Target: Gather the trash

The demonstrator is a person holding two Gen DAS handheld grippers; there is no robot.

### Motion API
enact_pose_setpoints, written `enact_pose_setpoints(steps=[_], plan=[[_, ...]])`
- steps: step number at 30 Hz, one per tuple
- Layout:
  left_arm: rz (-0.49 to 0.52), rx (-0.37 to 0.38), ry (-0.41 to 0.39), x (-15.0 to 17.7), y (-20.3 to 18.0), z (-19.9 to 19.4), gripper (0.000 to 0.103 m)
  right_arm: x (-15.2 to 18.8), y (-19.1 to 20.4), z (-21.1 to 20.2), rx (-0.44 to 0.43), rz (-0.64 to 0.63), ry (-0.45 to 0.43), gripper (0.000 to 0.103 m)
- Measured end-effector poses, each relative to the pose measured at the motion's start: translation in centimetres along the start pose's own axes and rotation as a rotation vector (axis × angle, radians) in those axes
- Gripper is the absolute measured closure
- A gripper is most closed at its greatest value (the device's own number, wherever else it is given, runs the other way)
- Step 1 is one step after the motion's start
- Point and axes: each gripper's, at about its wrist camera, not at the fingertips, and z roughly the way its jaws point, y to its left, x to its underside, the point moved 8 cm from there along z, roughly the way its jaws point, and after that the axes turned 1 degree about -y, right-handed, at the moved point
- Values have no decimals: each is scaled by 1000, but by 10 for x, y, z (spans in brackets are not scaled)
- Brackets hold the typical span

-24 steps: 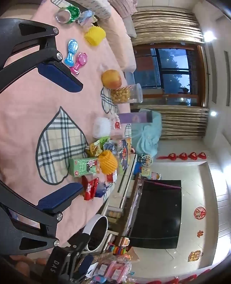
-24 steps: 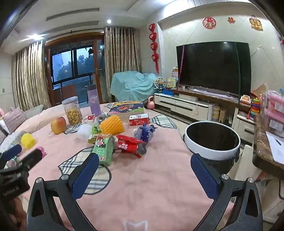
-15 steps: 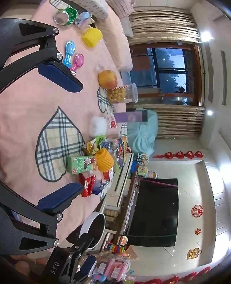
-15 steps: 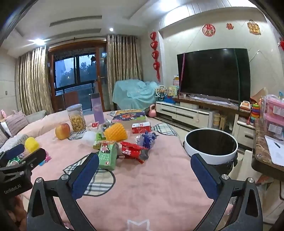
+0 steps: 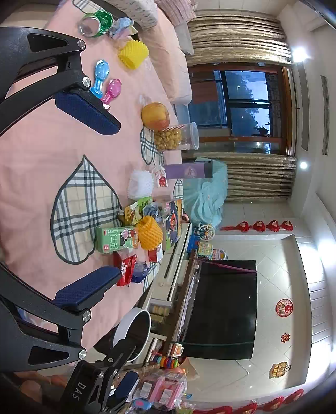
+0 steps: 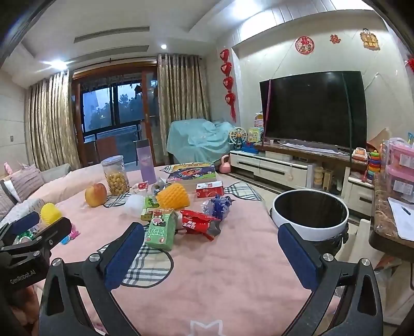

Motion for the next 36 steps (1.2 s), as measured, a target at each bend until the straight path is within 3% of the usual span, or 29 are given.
enact_pose_setpoints(steps=[36], plan=[[-7, 13, 19, 5, -2, 7, 0, 6, -1, 5, -28, 32, 20, 0]])
